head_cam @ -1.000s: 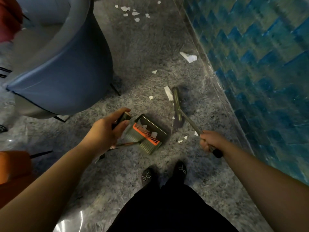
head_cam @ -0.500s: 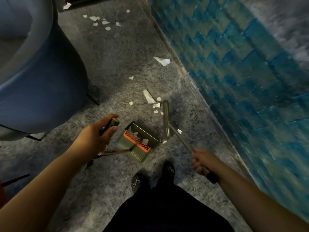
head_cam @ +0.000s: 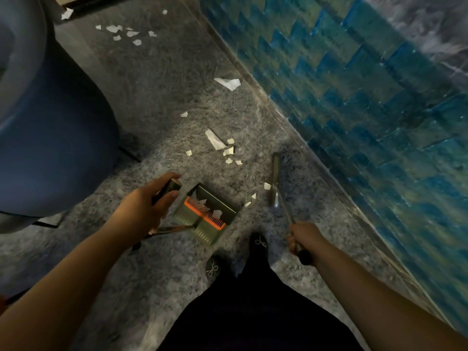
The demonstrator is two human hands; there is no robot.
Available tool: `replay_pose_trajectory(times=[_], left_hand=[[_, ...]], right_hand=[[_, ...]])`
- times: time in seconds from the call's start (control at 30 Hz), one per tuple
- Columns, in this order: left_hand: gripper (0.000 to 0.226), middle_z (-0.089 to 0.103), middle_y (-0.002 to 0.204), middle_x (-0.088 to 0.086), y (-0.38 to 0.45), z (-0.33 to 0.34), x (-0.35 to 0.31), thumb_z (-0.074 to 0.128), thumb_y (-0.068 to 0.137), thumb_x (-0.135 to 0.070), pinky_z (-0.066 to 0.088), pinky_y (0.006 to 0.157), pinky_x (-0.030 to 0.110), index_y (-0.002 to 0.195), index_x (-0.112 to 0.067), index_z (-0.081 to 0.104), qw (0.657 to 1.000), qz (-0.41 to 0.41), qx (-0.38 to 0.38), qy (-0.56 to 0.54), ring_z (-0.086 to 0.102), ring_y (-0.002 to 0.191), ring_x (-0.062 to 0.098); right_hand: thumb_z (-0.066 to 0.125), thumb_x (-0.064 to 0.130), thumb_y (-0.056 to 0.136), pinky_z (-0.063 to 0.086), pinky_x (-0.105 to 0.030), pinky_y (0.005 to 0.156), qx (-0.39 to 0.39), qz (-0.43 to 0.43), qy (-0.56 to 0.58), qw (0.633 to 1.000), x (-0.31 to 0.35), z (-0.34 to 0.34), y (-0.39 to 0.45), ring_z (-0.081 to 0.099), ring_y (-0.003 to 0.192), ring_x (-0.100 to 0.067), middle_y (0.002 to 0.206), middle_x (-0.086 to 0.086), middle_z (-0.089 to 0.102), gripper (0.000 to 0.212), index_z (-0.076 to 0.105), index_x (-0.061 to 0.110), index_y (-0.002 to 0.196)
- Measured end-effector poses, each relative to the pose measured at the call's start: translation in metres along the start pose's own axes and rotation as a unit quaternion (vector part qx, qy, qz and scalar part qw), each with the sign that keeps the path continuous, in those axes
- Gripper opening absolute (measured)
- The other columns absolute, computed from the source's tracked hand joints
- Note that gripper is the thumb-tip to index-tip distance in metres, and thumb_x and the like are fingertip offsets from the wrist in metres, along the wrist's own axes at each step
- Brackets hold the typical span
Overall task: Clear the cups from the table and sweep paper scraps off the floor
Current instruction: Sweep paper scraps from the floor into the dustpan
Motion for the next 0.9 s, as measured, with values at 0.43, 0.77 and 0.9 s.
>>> replay_pose_trajectory(times=[0.43, 0.77, 0.9], left_hand=[[0.033, 0.057, 0.054, -0.017, 0.008, -0.009, 0.002, 0.058, 0.096, -0.027, 0.042, 0.047, 0.019, 0.124, -0.044, 0.055, 0.999, 0.002, -0.052, 0.009, 0.052, 0.041, 0.003], [0.034, 0.060, 0.057, -0.024, 0.008, -0.010, 0.007, 0.058, 0.096, -0.030, 0.040, 0.042, 0.016, 0.123, -0.050, 0.055, 0.998, -0.023, -0.061, -0.011, 0.055, 0.043, 0.001], [0.034, 0.060, 0.058, -0.026, 0.000, -0.010, 0.004, 0.057, 0.096, -0.031, 0.039, 0.045, 0.013, 0.120, -0.054, 0.053, 0.998, -0.015, -0.058, -0.005, 0.056, 0.044, -0.002]], right_hand=[[0.035, 0.003, 0.097, 0.027, -0.013, 0.030, 0.068, 0.004, 0.047, 0.997, 0.055, 0.064, 0.049, 0.034, 0.027, -0.008, 0.057, -0.007, 0.036, 0.025, 0.043, 0.008, 0.073], [0.041, 0.003, 0.097, 0.033, -0.020, 0.034, 0.086, -0.138, -0.098, 0.982, 0.090, 0.057, 0.031, 0.039, 0.034, -0.013, 0.052, -0.006, 0.042, 0.019, 0.055, 0.017, 0.100], [0.047, 0.004, 0.095, 0.033, -0.020, 0.036, 0.063, -0.156, -0.139, 0.976, 0.068, 0.029, -0.004, 0.038, 0.037, -0.016, 0.054, -0.007, 0.042, 0.018, 0.057, 0.017, 0.101]])
Point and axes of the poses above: each hand's wrist, its own y-axis towards the middle knuckle, its own z-axis out of the palm, x = y × z, the point moved 9 cm from there along y, towards the middle knuckle
